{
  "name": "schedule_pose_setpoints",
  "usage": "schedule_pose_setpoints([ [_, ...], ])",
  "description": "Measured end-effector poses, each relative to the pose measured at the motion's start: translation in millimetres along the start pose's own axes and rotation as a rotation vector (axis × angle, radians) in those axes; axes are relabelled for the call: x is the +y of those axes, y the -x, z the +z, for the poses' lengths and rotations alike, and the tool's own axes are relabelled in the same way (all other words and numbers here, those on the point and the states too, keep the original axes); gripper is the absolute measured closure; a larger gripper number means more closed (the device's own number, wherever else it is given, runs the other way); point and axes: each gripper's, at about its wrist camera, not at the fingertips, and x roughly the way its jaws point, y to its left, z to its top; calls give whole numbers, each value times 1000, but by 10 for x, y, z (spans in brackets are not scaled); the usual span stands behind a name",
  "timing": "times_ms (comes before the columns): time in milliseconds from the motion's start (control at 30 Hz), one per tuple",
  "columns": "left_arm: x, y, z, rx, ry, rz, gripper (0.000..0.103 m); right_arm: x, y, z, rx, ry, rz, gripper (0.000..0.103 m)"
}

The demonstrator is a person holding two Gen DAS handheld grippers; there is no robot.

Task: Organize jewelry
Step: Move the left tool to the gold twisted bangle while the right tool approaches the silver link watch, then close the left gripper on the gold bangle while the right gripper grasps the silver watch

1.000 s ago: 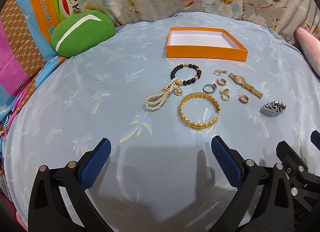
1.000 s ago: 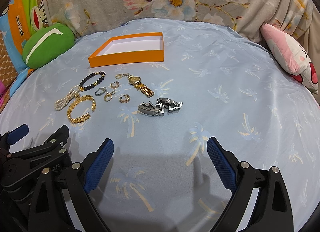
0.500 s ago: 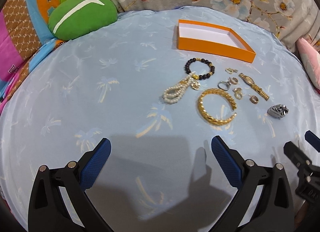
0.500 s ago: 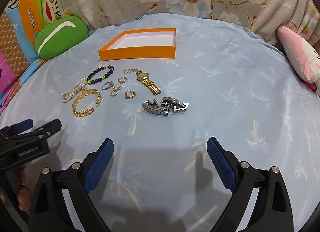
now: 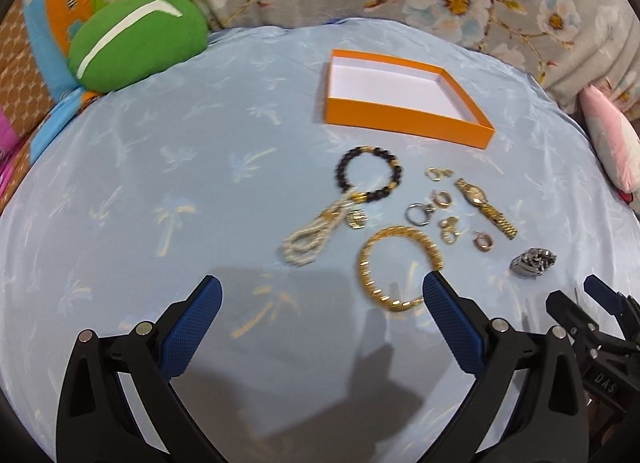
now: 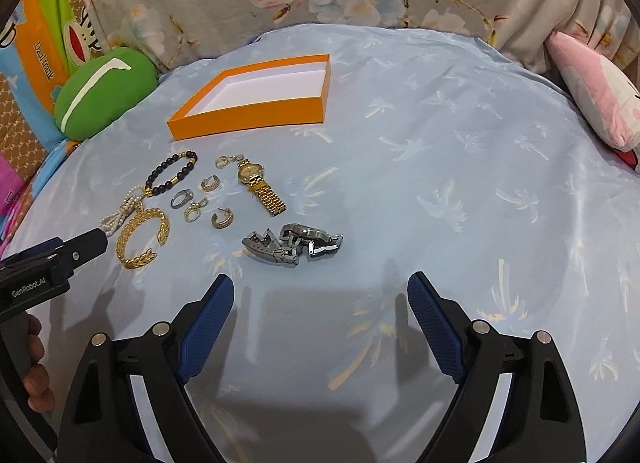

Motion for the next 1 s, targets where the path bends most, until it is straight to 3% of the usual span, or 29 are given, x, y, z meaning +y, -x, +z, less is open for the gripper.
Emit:
schedule_pose_setpoints([
  [167, -305, -153, 26, 23, -66, 23, 5, -92, -1, 34, -1, -15, -11, 16],
  [400, -469, -325, 87, 57, -48, 59, 5, -181, -48, 82, 2, -27, -16, 16],
  [667, -566, -398, 97, 60, -50, 59, 29, -151, -129, 159, 10, -8, 10, 16],
  [800, -535, -350, 98, 57, -43, 41, 49, -107, -210, 197, 24, 5, 37, 16],
  [900, -441, -307, 103, 73, -10, -18, 49, -74, -262, 219, 37, 15, 51, 17],
  [1000, -367, -274, 86, 75, 1, -32, 49, -15, -300, 250, 42, 42, 56, 18],
])
